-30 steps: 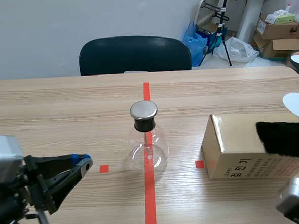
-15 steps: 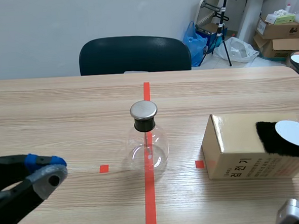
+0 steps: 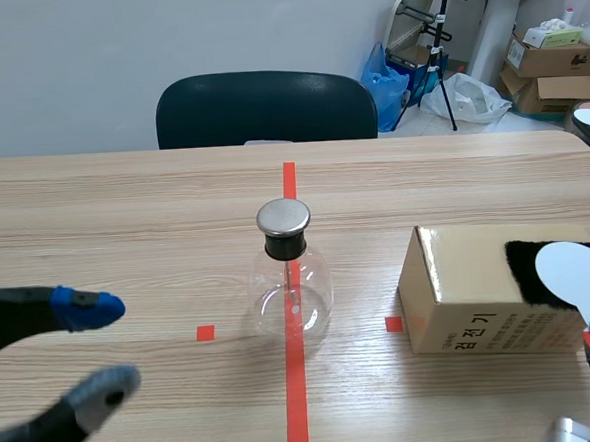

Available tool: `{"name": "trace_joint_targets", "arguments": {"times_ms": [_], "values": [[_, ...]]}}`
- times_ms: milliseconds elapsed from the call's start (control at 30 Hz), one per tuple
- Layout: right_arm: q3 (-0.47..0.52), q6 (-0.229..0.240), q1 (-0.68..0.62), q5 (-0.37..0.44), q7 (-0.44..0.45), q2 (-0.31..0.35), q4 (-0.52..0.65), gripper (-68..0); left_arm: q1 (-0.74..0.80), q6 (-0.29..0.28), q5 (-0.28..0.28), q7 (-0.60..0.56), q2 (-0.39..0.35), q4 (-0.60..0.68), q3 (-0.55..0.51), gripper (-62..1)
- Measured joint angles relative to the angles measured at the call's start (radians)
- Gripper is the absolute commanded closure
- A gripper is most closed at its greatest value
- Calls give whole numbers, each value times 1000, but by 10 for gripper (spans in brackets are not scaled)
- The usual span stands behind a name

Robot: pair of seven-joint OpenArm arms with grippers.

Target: Do the electroscope experiment

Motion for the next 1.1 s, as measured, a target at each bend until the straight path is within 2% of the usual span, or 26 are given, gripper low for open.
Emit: {"name": "trace_joint_targets", "arguments": {"times_ms": [33,67,133,200,233,267,300,400,433,467,533,567,600,700,733,767,867,900,933,1000,1033,1067,1100], "values": [[0,0,0,-3,29,0,0,-10,-1,0,9,0,0,0,-1,-623],[0,0,0,-6,56,0,0,-10,-1,0,10,0,0,0,-1,-623],[-8,-2,0,-12,26,0,0,-10,0,0,9,0,0,0,-1,-623],[-23,-2,0,-13,-118,-2,0,-10,-1,0,9,2,0,0,-1,-623],[-23,-3,0,-12,-169,-3,0,-10,0,0,11,3,0,0,-1,-623],[-21,-2,0,-10,-183,-2,0,-10,0,0,16,3,0,0,-1,-623],[-17,-3,-1,-8,-162,-1,0,-10,-1,0,22,3,0,0,-1,-623],[-14,-2,0,-30,11,3,0,-10,0,0,30,3,0,-1,-1,-623],[-18,-3,0,-37,23,2,0,-10,0,0,30,3,0,-1,-1,-623],[-23,-3,0,-42,-13,-2,0,-10,-1,0,31,3,0,-1,-1,-623],[-28,-6,0,-31,-188,-14,0,-10,-3,0,48,3,0,-1,-1,-623],[-27,-6,0,-20,-241,-13,0,-10,-3,0,49,5,0,-1,-1,-623],[-19,-5,0,-16,-238,-9,0,-10,-3,0,48,6,0,-1,-1,-623],[-8,21,0,-40,-54,6,0,-10,-3,0,48,6,0,-1,-1,-623],[-10,24,0,-45,-23,4,0,-10,-3,0,48,6,0,-1,-1,-623],[-17,21,0,-47,-34,0,0,-10,-3,0,48,6,0,-1,-1,-623],[-26,9,0,-48,-238,-14,0,-10,-3,0,48,6,0,-2,-1,-623],[-20,9,0,-41,-241,-11,0,-10,-3,0,48,6,0,-2,-1,-623],[-10,9,0,-45,-209,-7,0,-10,-3,0,48,6,0,-2,-1,-623],[-2,9,0,-53,-66,3,0,-10,-3,0,48,6,0,-2,-1,-623],[-4,9,0,-60,-23,5,0,-10,-3,0,48,6,0,-2,-1,-623],[-12,8,1,-64,-24,3,0,-10,-3,0,48,6,0,-2,-1,-623],[-22,7,1,-64,-83,-3,0,-10,-3,0,48,6,0,-2,-1,-623]]}}
